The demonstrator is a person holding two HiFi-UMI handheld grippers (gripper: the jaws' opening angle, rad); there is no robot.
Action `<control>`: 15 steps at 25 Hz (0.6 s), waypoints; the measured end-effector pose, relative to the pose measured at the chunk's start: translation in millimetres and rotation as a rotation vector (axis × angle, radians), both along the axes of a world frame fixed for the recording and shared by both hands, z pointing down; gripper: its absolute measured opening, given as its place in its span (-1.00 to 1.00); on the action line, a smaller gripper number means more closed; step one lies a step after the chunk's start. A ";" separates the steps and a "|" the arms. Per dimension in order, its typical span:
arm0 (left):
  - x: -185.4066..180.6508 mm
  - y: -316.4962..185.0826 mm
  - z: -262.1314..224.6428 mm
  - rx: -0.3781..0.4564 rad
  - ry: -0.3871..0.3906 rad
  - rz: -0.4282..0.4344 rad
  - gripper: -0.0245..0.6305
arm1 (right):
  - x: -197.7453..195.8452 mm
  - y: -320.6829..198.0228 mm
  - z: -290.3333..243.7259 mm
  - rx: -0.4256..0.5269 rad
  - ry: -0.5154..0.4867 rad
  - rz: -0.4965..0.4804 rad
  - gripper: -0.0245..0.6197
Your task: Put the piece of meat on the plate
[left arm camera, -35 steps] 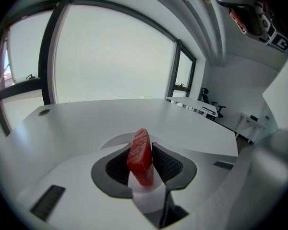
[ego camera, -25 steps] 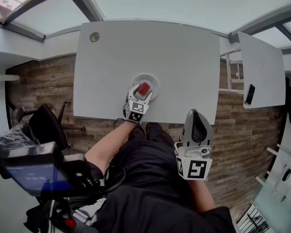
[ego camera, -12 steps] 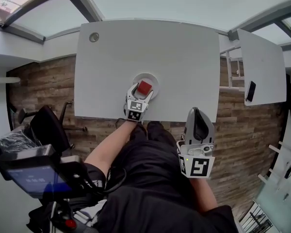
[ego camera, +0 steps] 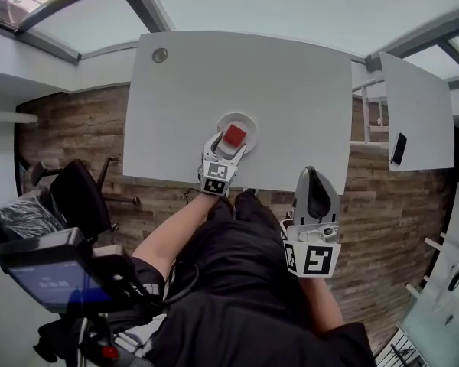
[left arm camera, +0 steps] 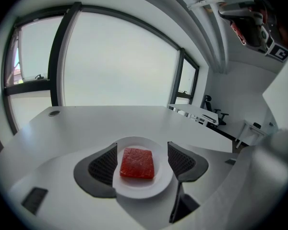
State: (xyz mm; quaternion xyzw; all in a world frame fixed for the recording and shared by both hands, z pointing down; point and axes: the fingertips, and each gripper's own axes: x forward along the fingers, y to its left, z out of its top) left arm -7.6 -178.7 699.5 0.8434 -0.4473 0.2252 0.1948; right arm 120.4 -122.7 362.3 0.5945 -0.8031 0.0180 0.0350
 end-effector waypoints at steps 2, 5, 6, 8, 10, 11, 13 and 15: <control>-1.3 10.7 -5.9 0.008 0.004 -0.005 0.04 | -4.3 9.0 -8.7 0.018 -0.013 -0.009 -0.90; -3.1 16.3 -20.6 0.020 0.023 -0.025 0.04 | -11.5 12.8 -14.1 0.037 -0.017 -0.034 -0.90; -3.7 17.5 -29.0 0.026 0.032 -0.031 0.04 | -13.4 14.7 -15.4 0.041 -0.018 -0.041 -0.90; -1.1 27.0 -45.0 0.040 0.046 -0.019 0.04 | -15.0 26.4 -21.3 0.053 -0.020 -0.052 -0.90; 3.3 39.7 -56.3 0.052 0.060 0.000 0.04 | -14.6 40.9 -28.2 0.064 -0.023 -0.059 -0.90; 3.3 42.0 -61.4 0.059 0.063 -0.002 0.03 | -14.5 44.1 -30.0 0.068 -0.025 -0.063 -0.90; 0.5 39.5 -72.8 0.081 0.072 -0.017 -0.03 | -15.1 42.7 -30.6 0.073 -0.027 -0.073 -0.90; 0.2 37.2 -82.3 0.103 0.088 -0.019 -0.22 | -15.8 39.0 -29.5 0.078 -0.032 -0.081 -0.90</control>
